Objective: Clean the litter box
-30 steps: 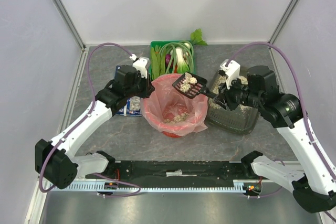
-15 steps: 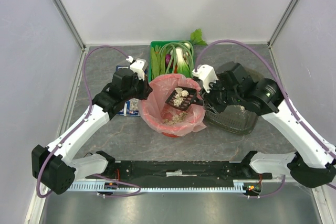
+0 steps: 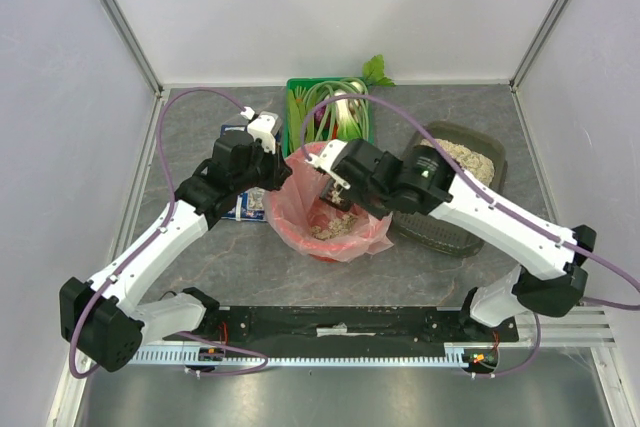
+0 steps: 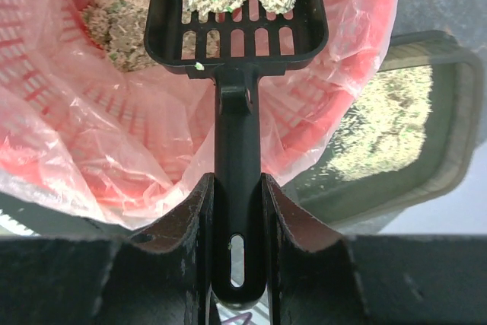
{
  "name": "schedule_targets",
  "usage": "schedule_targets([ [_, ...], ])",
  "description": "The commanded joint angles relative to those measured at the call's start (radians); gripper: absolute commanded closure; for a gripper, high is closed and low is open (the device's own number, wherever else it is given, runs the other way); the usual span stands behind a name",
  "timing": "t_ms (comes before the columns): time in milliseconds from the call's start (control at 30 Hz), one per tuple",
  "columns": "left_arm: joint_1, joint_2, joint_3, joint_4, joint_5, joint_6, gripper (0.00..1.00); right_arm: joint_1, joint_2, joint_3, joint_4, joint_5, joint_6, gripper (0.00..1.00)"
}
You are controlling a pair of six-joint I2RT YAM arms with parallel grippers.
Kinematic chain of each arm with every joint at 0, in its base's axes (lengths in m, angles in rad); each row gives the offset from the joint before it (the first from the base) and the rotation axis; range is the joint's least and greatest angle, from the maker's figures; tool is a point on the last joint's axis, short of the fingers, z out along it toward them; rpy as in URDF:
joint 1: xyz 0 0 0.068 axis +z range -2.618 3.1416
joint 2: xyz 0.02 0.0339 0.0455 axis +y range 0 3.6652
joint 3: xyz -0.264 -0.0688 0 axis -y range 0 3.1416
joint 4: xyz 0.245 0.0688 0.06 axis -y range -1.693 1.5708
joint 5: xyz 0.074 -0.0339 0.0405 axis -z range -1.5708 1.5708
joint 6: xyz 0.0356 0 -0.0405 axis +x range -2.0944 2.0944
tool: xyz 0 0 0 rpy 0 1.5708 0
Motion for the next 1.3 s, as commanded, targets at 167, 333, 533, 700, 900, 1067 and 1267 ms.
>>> schedule_targets([
  [167,0.002,-0.034,-0.007,0.029,0.014,0.017,0.98,0.179,0.040,0.066,-0.087,0.441,-0.032,1.00],
  [333,0.002,-0.030,-0.007,0.033,0.026,0.009,0.98,0.240,0.043,0.023,-0.080,0.523,-0.073,1.00],
  [533,0.002,-0.039,-0.010,0.033,0.014,0.018,0.98,0.305,0.033,-0.017,-0.093,0.566,-0.099,1.00],
  [700,0.002,-0.048,-0.010,0.033,0.005,0.020,0.98,0.366,-0.007,-0.073,-0.127,0.651,-0.110,1.00],
  [900,0.002,-0.054,-0.012,0.034,-0.003,0.021,0.98,0.404,-0.044,-0.170,-0.127,0.757,-0.142,1.00],
  [1067,0.002,-0.059,-0.013,0.034,-0.009,0.023,0.98,0.429,-0.064,-0.218,-0.121,0.875,-0.164,1.00],
  [1267,0.002,-0.059,-0.015,0.034,-0.009,0.023,0.98,0.472,-0.087,-0.250,-0.109,0.900,-0.178,1.00],
])
